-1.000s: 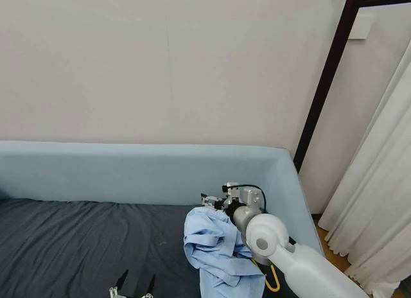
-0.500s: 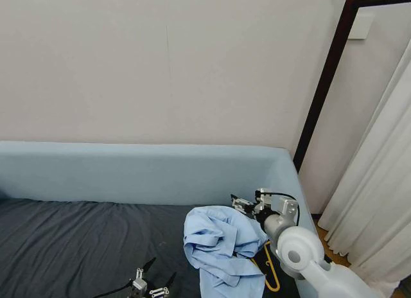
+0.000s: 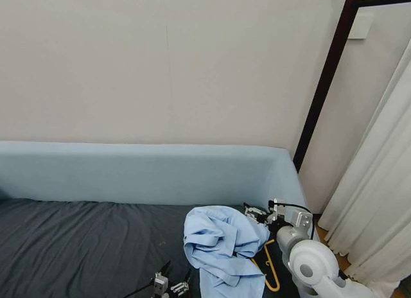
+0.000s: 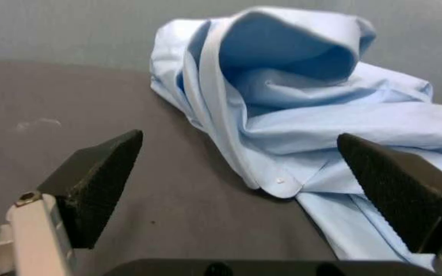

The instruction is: Pick up the clothes from the sofa and hang them on the clothes hanger.

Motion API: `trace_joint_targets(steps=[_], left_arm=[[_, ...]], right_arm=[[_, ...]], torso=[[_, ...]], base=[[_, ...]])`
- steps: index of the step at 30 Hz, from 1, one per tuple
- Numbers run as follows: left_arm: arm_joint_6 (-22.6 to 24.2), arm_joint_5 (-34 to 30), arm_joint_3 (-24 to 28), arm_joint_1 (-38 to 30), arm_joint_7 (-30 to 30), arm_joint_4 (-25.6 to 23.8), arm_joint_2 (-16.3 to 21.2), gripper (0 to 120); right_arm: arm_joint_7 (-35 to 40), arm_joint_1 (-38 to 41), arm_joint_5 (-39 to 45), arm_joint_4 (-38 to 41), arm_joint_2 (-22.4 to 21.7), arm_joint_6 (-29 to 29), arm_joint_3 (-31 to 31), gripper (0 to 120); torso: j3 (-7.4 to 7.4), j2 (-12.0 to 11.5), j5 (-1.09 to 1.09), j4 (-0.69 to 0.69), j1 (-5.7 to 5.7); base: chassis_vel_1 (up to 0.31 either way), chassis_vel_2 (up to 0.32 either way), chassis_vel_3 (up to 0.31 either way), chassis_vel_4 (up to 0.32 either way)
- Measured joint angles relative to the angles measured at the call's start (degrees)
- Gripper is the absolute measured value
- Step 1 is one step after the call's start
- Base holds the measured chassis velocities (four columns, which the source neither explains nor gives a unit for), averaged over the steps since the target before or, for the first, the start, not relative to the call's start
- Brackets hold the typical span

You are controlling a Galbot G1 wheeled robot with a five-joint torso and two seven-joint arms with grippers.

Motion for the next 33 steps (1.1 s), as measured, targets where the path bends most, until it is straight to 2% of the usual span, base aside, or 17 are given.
trace_joint_targets(steps=[7, 10, 11, 12, 14, 17, 19, 23, 24, 28, 31, 33], left_arm=[[-0.5, -0.3, 0.0, -3.1, 0.8, 4.9, -2.5, 88], [-0.8, -0.3, 0.0, -4.5, 1.1, 6.8, -3.1, 78], [-0.9, -0.3, -0.1, -5.7, 1.4, 8.2, -3.4, 70], [-1.0, -0.2, -0.2, -6.2, 1.5, 9.0, -3.6, 66], [-1.1, -0.2, -0.2, -6.4, 1.6, 9.3, -3.7, 65], [-1.3, 0.4, -0.2, -7.7, 1.7, 11.4, -4.3, 49], [-1.3, 0.5, -0.3, -7.9, 1.8, 11.6, -4.3, 46], [-1.8, 1.2, -0.4, -7.8, 1.8, 11.8, -4.3, 26], [-1.8, 1.2, -0.4, -7.8, 1.8, 11.8, -4.3, 26], [-2.2, 1.8, -0.9, -7.1, 2.0, 11.8, -3.8, 7], [-2.8, 1.8, -1.3, -7.2, 2.2, 12.2, -3.8, 0], [-3.0, 1.8, -1.4, -6.6, 2.3, 11.2, -3.5, 0]], right_arm=[[0.3, 0.2, 0.0, 0.0, 0.1, 0.0, 0.0, 100], [0.5, 0.4, 0.0, -0.2, 0.2, -0.1, -0.1, 100], [0.7, 0.5, 0.2, -0.3, 0.2, -0.1, -0.3, 100], [0.8, 0.6, 0.3, -0.4, 0.2, -0.1, -0.3, 100], [0.9, 0.6, 0.3, -0.4, 0.2, -0.1, -0.3, 100], [1.3, 0.9, 0.7, -0.8, 0.2, -0.3, -0.4, 100], [1.4, 1.0, 0.8, -0.9, 0.2, -0.3, -0.4, 100], [1.6, 1.3, 1.1, -1.1, 0.4, -0.4, -0.5, 100], [1.6, 1.3, 1.1, -1.1, 0.4, -0.4, -0.5, 100], [1.6, 1.4, 1.1, -1.3, 0.6, -0.4, -0.7, 100], [1.7, 1.4, 1.1, -1.3, 0.7, -0.5, -0.8, 100], [1.7, 1.5, 1.1, -1.5, 0.6, -0.5, -1.0, 100]], torso=[[0.0, 0.0, -0.01, 0.0, 0.0], [0.0, 0.0, -0.01, 0.0, 0.0], [0.0, 0.0, 0.0, 0.0, 0.0], [0.0, 0.0, 0.0, 0.0, 0.0], [0.0, 0.0, 0.0, 0.0, 0.0], [0.0, 0.0, -0.01, -0.01, 0.0], [0.0, 0.0, -0.01, 0.0, 0.0], [0.0, 0.0, -0.01, -0.01, 0.0], [0.0, 0.0, -0.01, -0.01, 0.0], [0.0, 0.0, -0.01, 0.01, 0.0], [0.0, 0.0, -0.01, 0.0, 0.0], [0.0, 0.0, -0.02, -0.01, 0.0]], base=[[0.0, 0.0, 0.0, 0.0], [0.0, 0.0, 0.0, 0.0], [0.0, 0.0, 0.0, 0.0], [0.0, 0.0, 0.0, 0.0], [0.0, 0.0, 0.0, 0.0], [0.0, 0.0, 0.0, 0.0], [0.0, 0.0, 0.0, 0.0], [0.0, 0.0, 0.0, 0.0], [0.0, 0.0, 0.0, 0.0], [0.0, 0.0, 0.0, 0.0], [0.0, 0.0, 0.0, 0.0], [0.0, 0.0, 0.0, 0.0]])
